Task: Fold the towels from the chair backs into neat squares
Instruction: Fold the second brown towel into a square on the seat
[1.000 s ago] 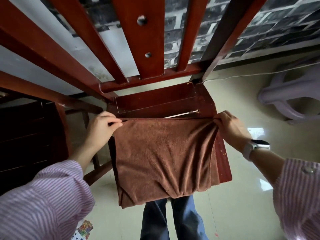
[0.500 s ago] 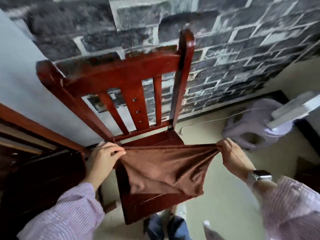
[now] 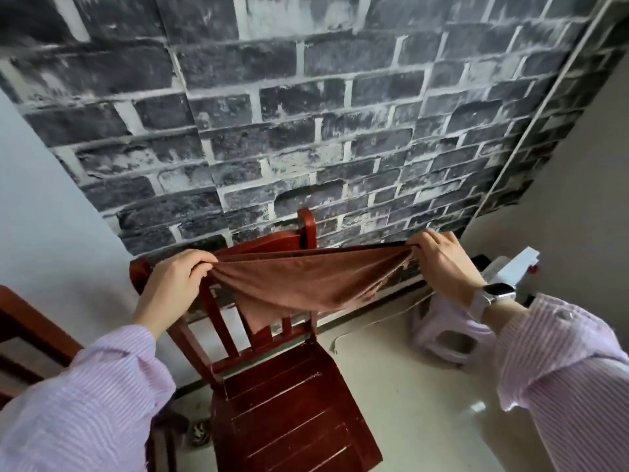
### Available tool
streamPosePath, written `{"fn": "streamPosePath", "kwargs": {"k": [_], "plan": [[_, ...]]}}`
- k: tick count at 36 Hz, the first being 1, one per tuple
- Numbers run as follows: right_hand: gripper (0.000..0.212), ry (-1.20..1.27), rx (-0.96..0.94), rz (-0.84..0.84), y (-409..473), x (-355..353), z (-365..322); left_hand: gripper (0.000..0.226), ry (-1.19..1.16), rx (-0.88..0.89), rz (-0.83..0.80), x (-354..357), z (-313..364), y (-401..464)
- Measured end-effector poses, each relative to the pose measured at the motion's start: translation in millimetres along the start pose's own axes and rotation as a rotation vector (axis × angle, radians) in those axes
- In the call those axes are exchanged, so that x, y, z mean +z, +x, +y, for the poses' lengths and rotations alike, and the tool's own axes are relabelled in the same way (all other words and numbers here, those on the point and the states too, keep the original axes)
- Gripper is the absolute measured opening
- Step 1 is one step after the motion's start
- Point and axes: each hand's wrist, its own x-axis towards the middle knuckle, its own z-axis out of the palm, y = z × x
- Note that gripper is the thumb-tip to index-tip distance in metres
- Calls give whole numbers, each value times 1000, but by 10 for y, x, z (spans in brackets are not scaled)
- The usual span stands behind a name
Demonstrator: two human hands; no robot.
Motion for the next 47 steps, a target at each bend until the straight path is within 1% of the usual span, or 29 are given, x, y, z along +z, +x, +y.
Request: {"fn": "streamPosePath", "kwargs": {"k": [2, 5, 9, 12, 15, 18, 19, 20, 23, 24, 25, 27, 28, 29, 31, 34, 37, 39, 42, 44, 47], "plan": [[17, 32, 3, 1, 103, -93, 32, 15, 13, 21, 31, -92, 99, 77], [14, 134, 44, -67, 210, -189, 61, 13, -6, 14, 48, -193, 205, 171], [16, 165, 80, -106, 280, -219, 58, 11, 3, -31, -61, -240, 181, 278], [25, 190, 87, -95, 311, -163, 71, 9, -40, -94, -66, -244, 152, 283], [21, 156, 36, -110, 323, -38, 89, 15, -72, -135, -75, -192, 88, 254], [19, 160, 66, -153, 331, 103, 44, 21, 7, -177, -145, -96, -26, 214], [18, 171, 77, -155, 339, 150, 20, 20, 34, -172, -132, -74, -55, 202], [17, 183, 90, -144, 347, 189, -13, 18, 59, -167, -79, -60, -72, 180], [16, 189, 140, 0, 349, 293, -130, 14, 71, -146, 170, -32, -72, 36], [17, 186, 144, -10, 328, 336, -166, 13, 67, -129, 172, -2, -82, -32], [19, 170, 112, -107, 286, 399, -191, 12, 67, -119, 90, 43, -110, -116], [25, 123, 34, -412, 173, 536, -204, 13, 69, -148, -175, 165, -233, -325], [26, 130, 40, -476, 117, 595, -199, 14, 56, -186, -249, 217, -314, -431], [26, 164, 71, -455, 76, 645, -197, 14, 33, -222, -256, 249, -380, -520], [24, 220, 138, -358, 23, 746, -209, 14, -12, -273, -183, 287, -461, -644], [22, 229, 128, -354, 0, 863, -288, 14, -20, -314, -129, 351, -516, -724], [20, 228, 155, -296, 47, 910, -344, 14, 8, -346, -69, 371, -567, -737], [18, 234, 156, -311, 86, 960, -369, 14, 26, -356, -45, 390, -596, -723], [13, 257, 154, -354, 103, 1064, -408, 15, 66, -416, -72, 472, -664, -699], [12, 282, 178, -329, 112, 1137, -435, 17, 44, -447, -68, 522, -715, -686], [14, 314, 211, -287, 130, 1226, -492, 16, 37, -490, -19, 553, -728, -696]]}}
